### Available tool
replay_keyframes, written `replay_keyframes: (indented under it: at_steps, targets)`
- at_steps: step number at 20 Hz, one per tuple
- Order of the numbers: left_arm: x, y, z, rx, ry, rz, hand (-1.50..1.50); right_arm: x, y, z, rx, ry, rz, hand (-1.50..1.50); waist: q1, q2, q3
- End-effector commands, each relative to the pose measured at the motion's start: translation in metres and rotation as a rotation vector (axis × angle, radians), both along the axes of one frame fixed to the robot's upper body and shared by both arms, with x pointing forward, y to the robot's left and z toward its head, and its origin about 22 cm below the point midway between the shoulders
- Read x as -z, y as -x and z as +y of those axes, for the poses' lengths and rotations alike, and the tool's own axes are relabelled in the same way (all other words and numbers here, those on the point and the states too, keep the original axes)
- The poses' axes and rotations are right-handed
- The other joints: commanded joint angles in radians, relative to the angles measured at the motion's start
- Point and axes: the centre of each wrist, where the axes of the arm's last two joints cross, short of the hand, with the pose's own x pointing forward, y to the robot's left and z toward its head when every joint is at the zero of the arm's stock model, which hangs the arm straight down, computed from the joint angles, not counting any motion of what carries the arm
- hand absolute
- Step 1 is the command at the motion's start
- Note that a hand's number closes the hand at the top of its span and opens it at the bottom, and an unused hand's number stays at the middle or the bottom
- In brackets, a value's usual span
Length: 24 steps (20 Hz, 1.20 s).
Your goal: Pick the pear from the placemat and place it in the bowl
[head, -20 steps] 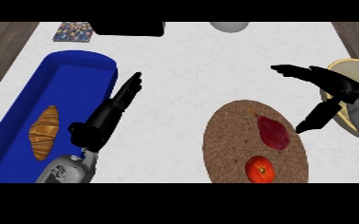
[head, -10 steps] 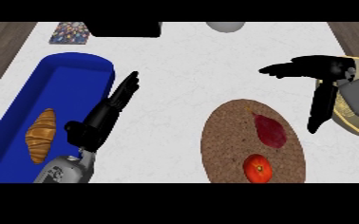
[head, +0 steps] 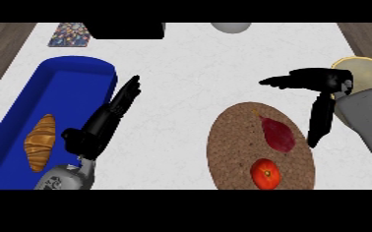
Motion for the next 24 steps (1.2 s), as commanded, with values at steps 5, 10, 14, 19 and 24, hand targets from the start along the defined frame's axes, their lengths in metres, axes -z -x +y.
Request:
replay_keyframes:
  at_steps: [5,10,14,19,24]
  targets:
    - [-0.001,-0.003,-0.008,-0.013,0.012,0.003,0.00,0.015,0.027,0.000,0.003,0.012,-0.099,-1.50,-0.005,0.000,0.001]
    - [0.004,0.006,-0.004,-0.008,0.004,0.008,0.00,0.019,0.034,0.001,0.030,0.004,-0.153,-1.50,-0.001,0.000,0.000]
    - [-0.003,-0.005,0.002,-0.012,-0.007,-0.013,0.00,0.030,0.051,0.005,0.052,0.057,-0.224,-1.50,-0.005,0.000,0.000]
    - [-0.002,-0.012,-0.005,-0.011,0.008,0.005,0.00,0.050,0.040,0.019,0.074,0.085,-0.202,-1.50,-0.002,0.001,0.000]
    - [-0.003,0.004,-0.007,-0.004,0.002,-0.013,0.00,0.078,0.039,0.024,0.078,0.098,-0.167,-1.50,0.002,0.001,0.000]
